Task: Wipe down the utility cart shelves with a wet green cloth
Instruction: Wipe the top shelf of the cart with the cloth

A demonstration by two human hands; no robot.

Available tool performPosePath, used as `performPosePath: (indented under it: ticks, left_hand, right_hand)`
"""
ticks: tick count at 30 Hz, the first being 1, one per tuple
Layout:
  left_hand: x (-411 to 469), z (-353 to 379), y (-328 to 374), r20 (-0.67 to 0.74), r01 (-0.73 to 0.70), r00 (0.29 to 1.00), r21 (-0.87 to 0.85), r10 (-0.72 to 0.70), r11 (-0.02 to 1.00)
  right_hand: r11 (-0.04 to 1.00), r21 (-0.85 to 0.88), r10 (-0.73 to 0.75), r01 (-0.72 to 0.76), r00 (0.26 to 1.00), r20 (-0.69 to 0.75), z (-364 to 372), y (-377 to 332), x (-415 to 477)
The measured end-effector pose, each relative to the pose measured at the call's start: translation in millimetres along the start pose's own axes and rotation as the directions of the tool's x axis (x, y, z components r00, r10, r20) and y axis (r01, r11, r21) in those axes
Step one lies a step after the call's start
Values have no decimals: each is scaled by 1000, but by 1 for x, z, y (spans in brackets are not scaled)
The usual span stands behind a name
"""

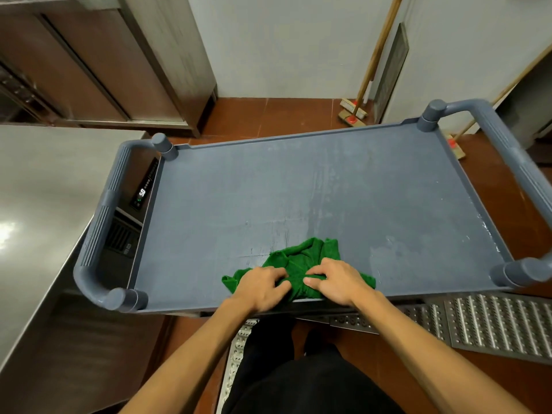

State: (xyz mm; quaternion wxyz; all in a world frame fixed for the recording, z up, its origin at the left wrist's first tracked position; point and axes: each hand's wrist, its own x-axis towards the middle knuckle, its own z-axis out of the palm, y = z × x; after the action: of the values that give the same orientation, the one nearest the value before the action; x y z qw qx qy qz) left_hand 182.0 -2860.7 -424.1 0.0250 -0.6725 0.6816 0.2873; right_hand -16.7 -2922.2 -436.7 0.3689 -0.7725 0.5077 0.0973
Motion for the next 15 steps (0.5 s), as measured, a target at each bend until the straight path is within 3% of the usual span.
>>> performPosePath:
  ticks: [8,15]
  left_hand:
    - [-7,-4,3,136,-64,989,74,53,995]
    - [3,-17,-2,100,-120,989,131,108,984]
  right_hand:
    - [1000,12,-18,17,998,58,-4,1,-10]
    - [990,139,14,-5,998,-62,-11,4,-11]
